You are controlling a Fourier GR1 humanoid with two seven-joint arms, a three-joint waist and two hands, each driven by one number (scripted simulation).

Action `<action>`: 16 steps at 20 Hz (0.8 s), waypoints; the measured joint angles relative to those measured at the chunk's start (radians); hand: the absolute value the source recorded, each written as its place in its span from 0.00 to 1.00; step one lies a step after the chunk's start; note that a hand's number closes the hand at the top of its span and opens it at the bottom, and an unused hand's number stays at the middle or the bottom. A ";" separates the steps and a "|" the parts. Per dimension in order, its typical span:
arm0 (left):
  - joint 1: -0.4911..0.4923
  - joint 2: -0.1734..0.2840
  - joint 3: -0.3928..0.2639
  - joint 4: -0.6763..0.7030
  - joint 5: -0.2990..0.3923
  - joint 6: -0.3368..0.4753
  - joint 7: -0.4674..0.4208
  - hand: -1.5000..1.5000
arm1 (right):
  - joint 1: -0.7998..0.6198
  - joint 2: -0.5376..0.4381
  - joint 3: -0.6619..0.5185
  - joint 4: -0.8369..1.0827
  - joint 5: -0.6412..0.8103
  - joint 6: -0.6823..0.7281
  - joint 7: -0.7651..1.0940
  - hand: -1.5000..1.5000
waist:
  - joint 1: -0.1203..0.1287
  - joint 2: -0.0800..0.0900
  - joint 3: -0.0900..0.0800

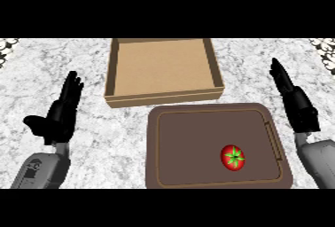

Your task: Pick the tomato from the tray and place it in the cardboard box

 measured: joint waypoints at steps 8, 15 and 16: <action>0.076 0.180 0.048 0.079 -0.119 0.037 0.060 0.50 | 0.131 -0.045 0.049 -0.102 0.036 0.047 -0.021 0.00 | 0.005 -0.030 0.018; 0.123 0.249 0.050 0.065 -0.172 0.047 0.144 0.50 | 0.403 -0.016 0.084 -0.134 0.049 0.017 -0.277 0.00 | -0.004 -0.032 0.031; 0.130 0.253 0.051 0.061 -0.175 0.043 0.145 0.50 | 0.431 -0.011 0.073 -0.135 0.028 0.035 -0.332 0.00 | -0.002 -0.031 0.031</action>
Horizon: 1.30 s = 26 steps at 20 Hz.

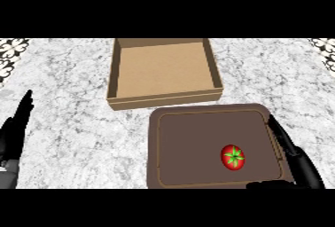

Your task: Pick the tomato from the tray and place it in the cardboard box

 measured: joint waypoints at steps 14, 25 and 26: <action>-0.017 -0.008 -0.006 -0.032 -0.046 -0.011 0.061 0.50 | 0.010 -0.294 -0.018 -0.101 0.225 0.121 0.101 0.00 | 0.023 0.004 -0.003; -0.017 -0.017 0.017 -0.046 -0.059 -0.031 0.068 0.50 | -0.174 -0.312 0.110 -0.242 0.338 0.393 0.561 0.00 | 0.029 0.005 -0.002; -0.024 -0.015 0.024 -0.034 -0.059 -0.038 0.065 0.50 | -0.178 -0.302 0.121 -0.257 0.353 0.407 0.595 0.00 | 0.027 0.005 -0.002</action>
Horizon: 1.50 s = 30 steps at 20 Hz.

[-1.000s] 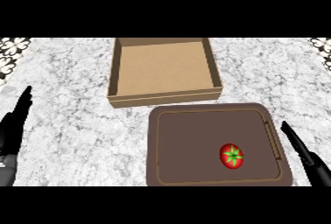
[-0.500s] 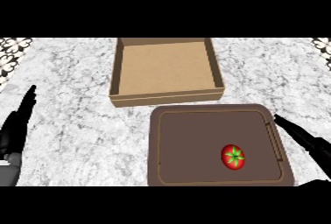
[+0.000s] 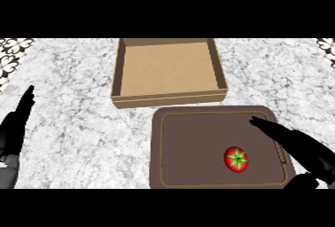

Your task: Pick the tomato from the tray and place it in the cardboard box

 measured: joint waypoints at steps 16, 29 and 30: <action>0.023 -0.077 0.051 -0.019 -0.086 -0.028 -0.007 0.50 | -0.051 0.245 -0.034 0.085 0.226 0.143 0.046 0.00 | -0.006 0.000 0.001; 0.015 -0.105 0.101 -0.033 -0.127 -0.068 0.002 0.50 | -0.015 0.380 -0.048 -0.051 0.292 0.272 0.096 0.00 | -0.007 -0.001 0.001; 0.000 -0.099 0.110 -0.018 -0.126 -0.075 0.002 0.50 | -0.031 0.390 -0.045 -0.045 0.302 0.285 0.113 0.00 | -0.007 0.000 0.001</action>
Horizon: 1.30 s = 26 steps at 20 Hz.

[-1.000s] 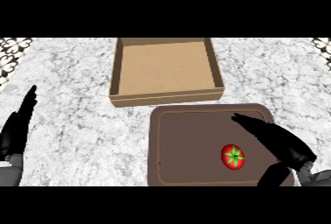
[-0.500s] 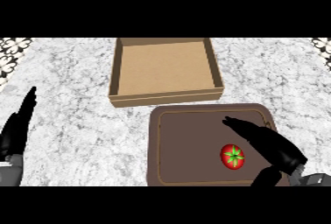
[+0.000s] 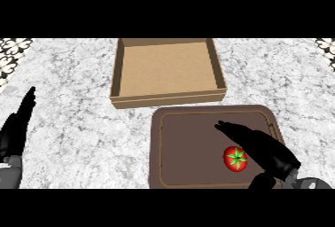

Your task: Pick the tomato from the tray and place it in the cardboard box

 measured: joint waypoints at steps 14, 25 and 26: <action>0.012 -0.030 0.023 -0.010 -0.034 -0.020 -0.016 0.50 | -0.011 0.095 0.025 0.141 0.235 -0.125 -0.021 1.00 | 0.002 -0.004 -0.004; 0.017 -0.021 0.044 -0.025 -0.029 -0.039 0.008 0.50 | 0.019 0.267 -0.056 0.155 0.442 -0.344 0.318 1.00 | -0.018 -0.011 -0.010; 0.012 -0.021 0.045 -0.020 -0.031 -0.035 0.007 0.50 | 0.023 0.288 -0.062 0.147 0.475 -0.361 0.380 1.00 | -0.021 -0.011 -0.011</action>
